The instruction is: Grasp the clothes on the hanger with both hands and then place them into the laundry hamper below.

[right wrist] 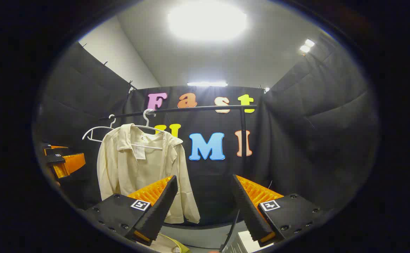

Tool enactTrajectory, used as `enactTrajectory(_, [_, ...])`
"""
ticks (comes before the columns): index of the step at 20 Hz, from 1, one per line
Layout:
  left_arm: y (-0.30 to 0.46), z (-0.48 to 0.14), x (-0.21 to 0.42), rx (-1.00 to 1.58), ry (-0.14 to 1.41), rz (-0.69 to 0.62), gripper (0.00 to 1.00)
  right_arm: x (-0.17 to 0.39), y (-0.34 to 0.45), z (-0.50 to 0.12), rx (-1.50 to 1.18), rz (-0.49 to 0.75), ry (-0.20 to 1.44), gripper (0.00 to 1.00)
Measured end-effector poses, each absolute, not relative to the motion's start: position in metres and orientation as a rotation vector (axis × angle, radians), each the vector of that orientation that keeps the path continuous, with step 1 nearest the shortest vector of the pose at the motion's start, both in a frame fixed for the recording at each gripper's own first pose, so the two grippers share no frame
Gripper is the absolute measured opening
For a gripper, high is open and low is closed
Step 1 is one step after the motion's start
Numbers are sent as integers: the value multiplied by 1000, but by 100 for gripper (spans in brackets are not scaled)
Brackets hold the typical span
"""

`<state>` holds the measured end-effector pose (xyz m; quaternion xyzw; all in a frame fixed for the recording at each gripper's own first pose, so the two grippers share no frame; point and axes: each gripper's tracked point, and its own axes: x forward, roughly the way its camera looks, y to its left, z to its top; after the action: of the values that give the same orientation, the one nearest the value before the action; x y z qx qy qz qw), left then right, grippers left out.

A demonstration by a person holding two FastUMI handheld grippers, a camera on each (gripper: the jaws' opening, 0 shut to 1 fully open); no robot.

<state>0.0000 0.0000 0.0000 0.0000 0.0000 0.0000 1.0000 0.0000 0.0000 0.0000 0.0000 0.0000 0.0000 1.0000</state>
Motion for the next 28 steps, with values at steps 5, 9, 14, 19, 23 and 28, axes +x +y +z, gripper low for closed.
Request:
enactTrajectory(5, [-3, -2, 4, 10, 5, 3, 91, 3, -1, -5, -3, -2, 16, 98])
enactTrajectory(9, [-5, -2, 10, 16, 4, 3, 91, 5, -2, -8, -3, 3, 20, 97])
enactTrajectory(14, [-10, -2, 18, 29, 6, -5, 91, 19, 0, -9, -1, 9, 21, 97])
enactTrajectory(19, [-18, -6, 39, 21, 13, -4, 91, 43, 11, -14, -11, 42, 37, 97])
enactTrajectory(23, [-25, -2, 67, 15, -1, 8, 91, 70, 26, -16, -17, 84, 38, 97])
enactTrajectory(28, [-37, 7, 101, 24, -29, 14, 93, 104, 44, -15, -4, 134, 18, 98])
